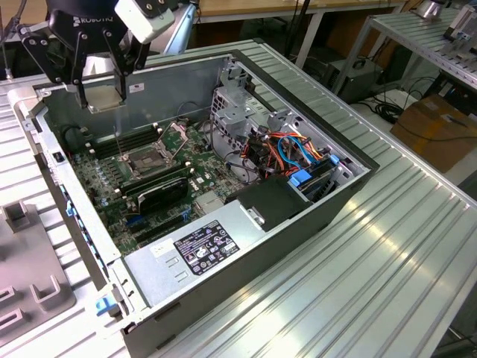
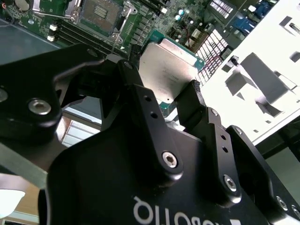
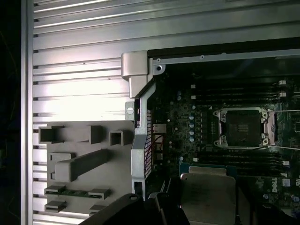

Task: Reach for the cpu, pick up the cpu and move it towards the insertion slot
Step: 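Pick up the cpu and move it towards the insertion slot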

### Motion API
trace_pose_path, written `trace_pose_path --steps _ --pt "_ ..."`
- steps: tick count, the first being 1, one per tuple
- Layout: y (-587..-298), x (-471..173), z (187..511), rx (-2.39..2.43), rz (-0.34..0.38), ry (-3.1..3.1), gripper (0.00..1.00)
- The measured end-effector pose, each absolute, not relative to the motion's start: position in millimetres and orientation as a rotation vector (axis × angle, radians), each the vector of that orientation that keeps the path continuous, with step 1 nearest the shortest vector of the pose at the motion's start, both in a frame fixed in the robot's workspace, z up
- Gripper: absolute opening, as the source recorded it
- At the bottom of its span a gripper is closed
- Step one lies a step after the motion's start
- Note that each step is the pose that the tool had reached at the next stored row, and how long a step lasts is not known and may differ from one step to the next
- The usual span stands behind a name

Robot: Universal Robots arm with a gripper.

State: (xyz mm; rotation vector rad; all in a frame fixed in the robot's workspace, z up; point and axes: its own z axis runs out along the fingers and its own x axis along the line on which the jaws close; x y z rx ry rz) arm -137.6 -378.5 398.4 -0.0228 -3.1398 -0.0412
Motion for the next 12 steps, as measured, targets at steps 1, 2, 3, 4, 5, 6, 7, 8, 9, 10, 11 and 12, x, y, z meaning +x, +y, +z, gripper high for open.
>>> trace_pose_path --steps 1,2,3,4,5,6,7,8,9,10,11,12 --pt "-376.5 -134.6 398.3 -0.023 -0.041 -3.140 0.55" --pt "-375.5 -132.5 398.2 -0.023 -0.041 -3.140 0.55" --pt "-373.1 -126.7 397.9 -0.023 -0.041 -3.140 0.55" --pt "-371.6 -122.1 397.5 -0.023 -0.041 -3.140 0.55" --pt "-369.7 -117.7 396.8 -0.023 -0.041 -3.140 0.55" --pt "-366.4 -111.3 396.2 -0.018 -0.041 -3.140 0.55" --pt "-365.2 -108.7 395.8 -0.014 -0.041 -3.140 0.55" --pt "-364.2 -106.4 395.3 -0.010 -0.041 -3.141 0.55" --pt "-363.3 -103.2 394.8 -0.006 -0.041 -3.142 0.55" --pt "-363.1 -101.6 394.5 -0.005 -0.041 -3.143 0.55" --pt "-362.9 -100.2 394.2 -0.005 -0.041 -3.143 0.55" --pt "-362.6 -98.3 393.7 -0.003 -0.041 -3.145 0.55"
